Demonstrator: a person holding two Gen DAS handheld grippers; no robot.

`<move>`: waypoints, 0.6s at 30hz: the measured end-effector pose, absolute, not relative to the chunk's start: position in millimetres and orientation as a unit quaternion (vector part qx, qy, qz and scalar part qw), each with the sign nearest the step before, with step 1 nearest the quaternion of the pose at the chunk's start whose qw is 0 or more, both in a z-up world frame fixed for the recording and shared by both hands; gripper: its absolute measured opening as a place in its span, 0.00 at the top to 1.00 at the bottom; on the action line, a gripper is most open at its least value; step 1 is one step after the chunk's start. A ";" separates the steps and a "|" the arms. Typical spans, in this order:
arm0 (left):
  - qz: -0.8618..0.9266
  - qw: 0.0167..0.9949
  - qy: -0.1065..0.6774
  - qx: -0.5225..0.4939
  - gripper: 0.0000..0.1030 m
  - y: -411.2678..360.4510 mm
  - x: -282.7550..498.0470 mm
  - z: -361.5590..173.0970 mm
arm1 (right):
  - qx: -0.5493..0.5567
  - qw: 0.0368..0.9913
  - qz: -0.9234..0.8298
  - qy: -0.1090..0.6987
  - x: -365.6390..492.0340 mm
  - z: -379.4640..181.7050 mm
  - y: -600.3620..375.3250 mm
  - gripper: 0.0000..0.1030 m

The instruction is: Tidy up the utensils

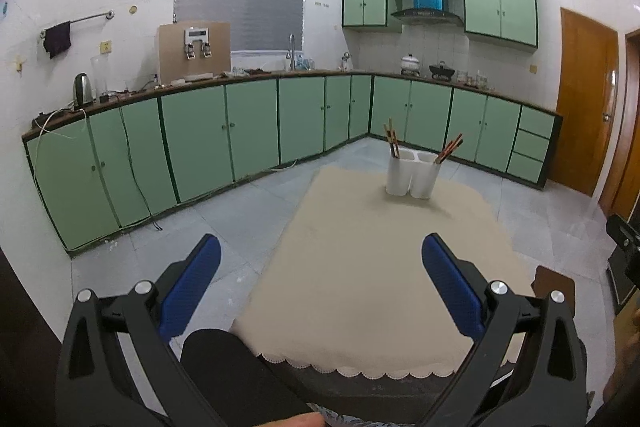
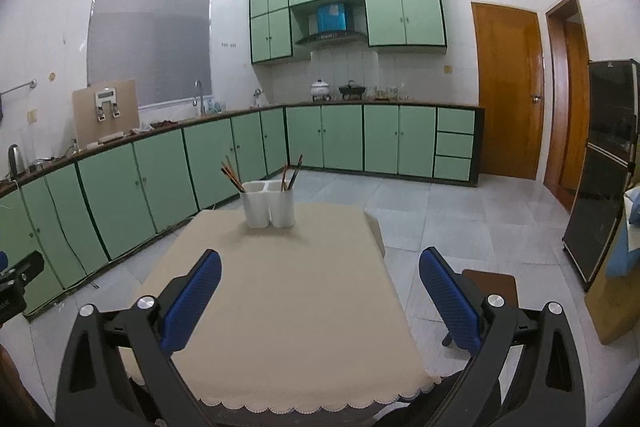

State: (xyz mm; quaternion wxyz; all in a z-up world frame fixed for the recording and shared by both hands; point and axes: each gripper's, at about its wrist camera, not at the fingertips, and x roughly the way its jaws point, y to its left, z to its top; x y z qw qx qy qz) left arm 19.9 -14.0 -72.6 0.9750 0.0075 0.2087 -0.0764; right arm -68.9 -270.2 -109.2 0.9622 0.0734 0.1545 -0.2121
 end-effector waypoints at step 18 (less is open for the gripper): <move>-0.052 0.988 0.144 -0.004 0.05 -5.9 -9.8 -52.3 | 0.071 0.966 -0.213 0.131 -77.8 -102.3 -264.4 0.06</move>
